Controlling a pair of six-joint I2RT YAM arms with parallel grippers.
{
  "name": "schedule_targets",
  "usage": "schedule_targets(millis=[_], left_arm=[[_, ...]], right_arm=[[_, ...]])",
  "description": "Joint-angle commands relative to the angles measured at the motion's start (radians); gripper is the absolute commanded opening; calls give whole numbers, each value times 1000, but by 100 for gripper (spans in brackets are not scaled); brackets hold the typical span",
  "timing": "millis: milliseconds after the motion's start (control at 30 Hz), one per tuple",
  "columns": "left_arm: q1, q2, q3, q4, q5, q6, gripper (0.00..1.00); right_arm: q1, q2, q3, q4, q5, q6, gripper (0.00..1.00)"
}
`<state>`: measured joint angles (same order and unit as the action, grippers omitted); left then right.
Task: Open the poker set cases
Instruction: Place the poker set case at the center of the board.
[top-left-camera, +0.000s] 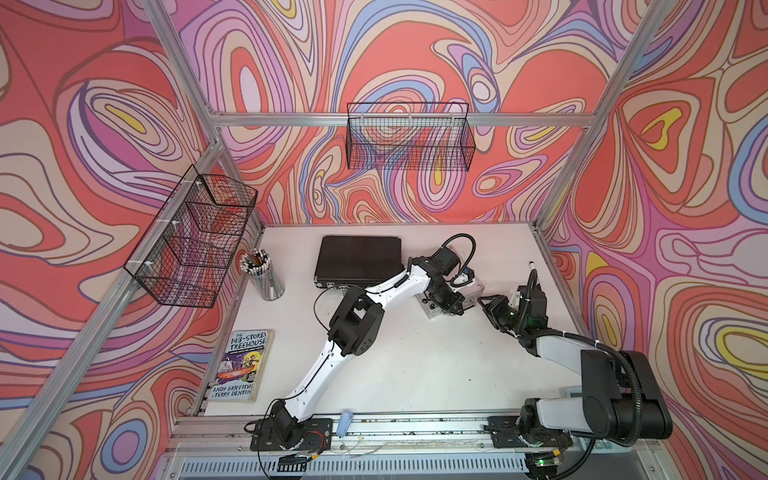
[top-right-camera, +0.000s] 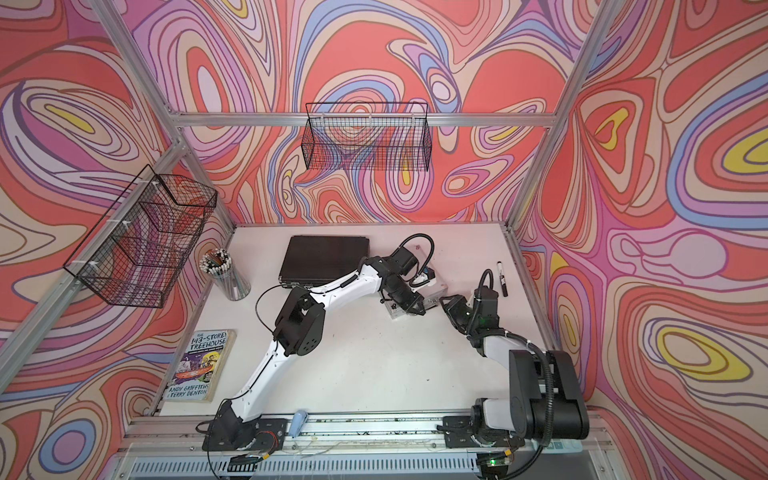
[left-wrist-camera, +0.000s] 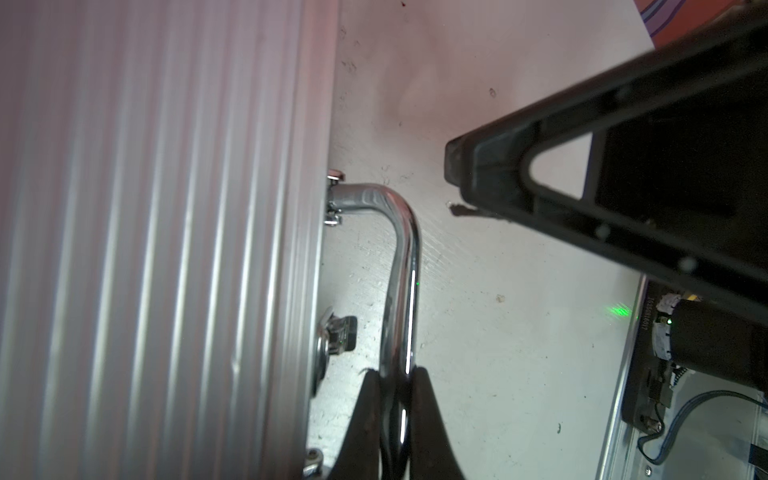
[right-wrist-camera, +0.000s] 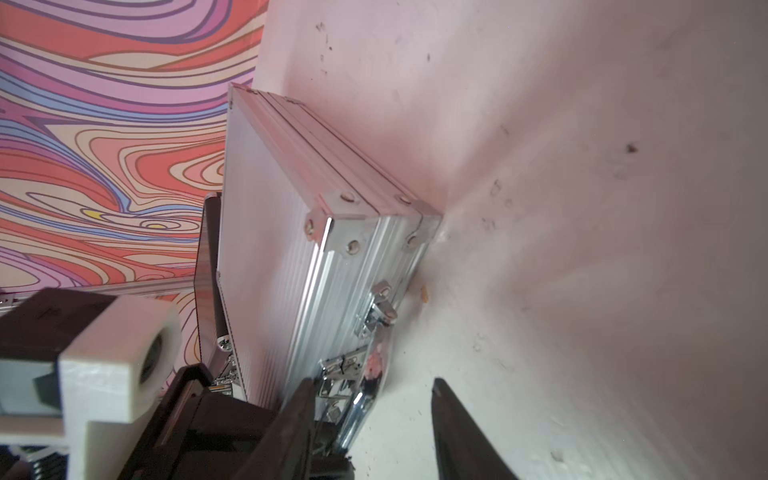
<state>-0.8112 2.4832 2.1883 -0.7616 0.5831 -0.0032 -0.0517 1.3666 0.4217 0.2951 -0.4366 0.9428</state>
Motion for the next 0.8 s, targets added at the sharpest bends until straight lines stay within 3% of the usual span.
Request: schedule_targets(millis=[0,200,433,767], left_arm=[[-6,-40,-16,-1,10,15,5],[-6,-33,-23,8,12,12,10],[-7,-41,-65,19,3,5,20],[-8,-62,-104,37,-7,-5,32]], right_arm=[[-1,6,20,-45,9,-12,47],[0,50,-16,86,-51,60,50],[18,143,12,126,-67,50,49],[43,256,56,229,-65,75,26]])
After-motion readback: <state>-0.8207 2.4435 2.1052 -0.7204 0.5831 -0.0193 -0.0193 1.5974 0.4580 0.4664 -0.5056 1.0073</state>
